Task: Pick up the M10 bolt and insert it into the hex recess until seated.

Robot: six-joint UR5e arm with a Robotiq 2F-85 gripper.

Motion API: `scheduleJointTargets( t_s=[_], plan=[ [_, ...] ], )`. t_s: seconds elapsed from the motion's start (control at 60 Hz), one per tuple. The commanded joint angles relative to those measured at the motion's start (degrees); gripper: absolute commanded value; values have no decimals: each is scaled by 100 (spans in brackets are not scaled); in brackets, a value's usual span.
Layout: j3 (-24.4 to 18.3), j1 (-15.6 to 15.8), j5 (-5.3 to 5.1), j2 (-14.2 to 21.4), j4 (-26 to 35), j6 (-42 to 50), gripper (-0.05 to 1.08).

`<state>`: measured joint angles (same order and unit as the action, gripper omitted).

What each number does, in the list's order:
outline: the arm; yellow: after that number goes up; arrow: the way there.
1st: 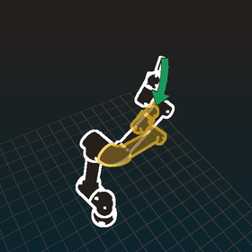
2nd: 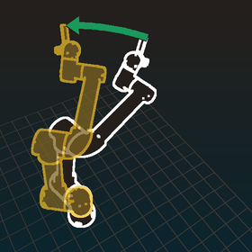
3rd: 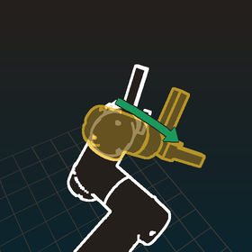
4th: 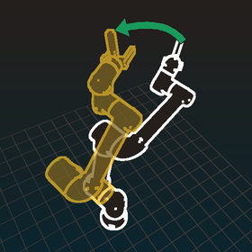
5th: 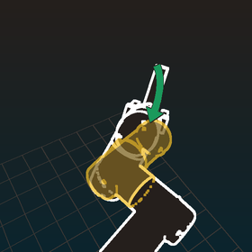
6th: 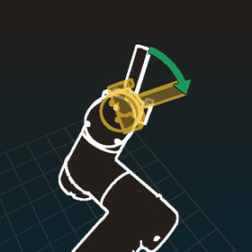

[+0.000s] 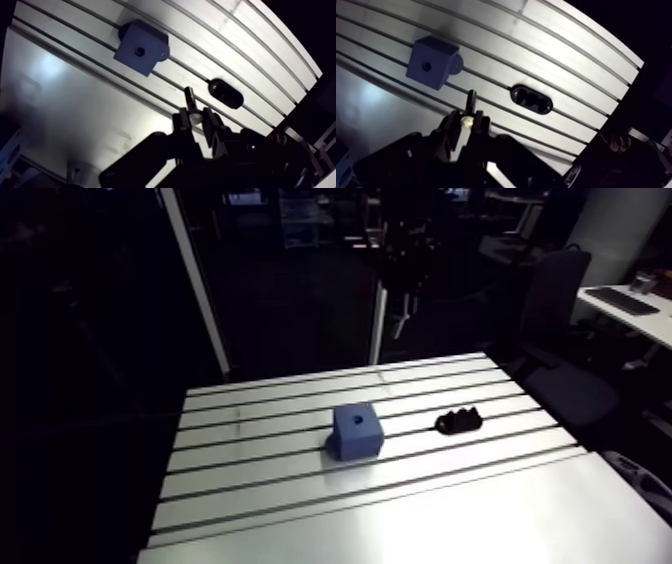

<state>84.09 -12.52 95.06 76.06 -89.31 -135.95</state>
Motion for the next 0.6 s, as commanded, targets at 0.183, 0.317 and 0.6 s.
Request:
scheduleJointTargets(
  t_s=[0.183,0.317,0.6],
  plan=[
    [-311,528,242,-263,457,879,107],
    [-303,662,262,-271,406,890,108],
    [-50,986,255,-220,-65,1080,108]
  ],
)
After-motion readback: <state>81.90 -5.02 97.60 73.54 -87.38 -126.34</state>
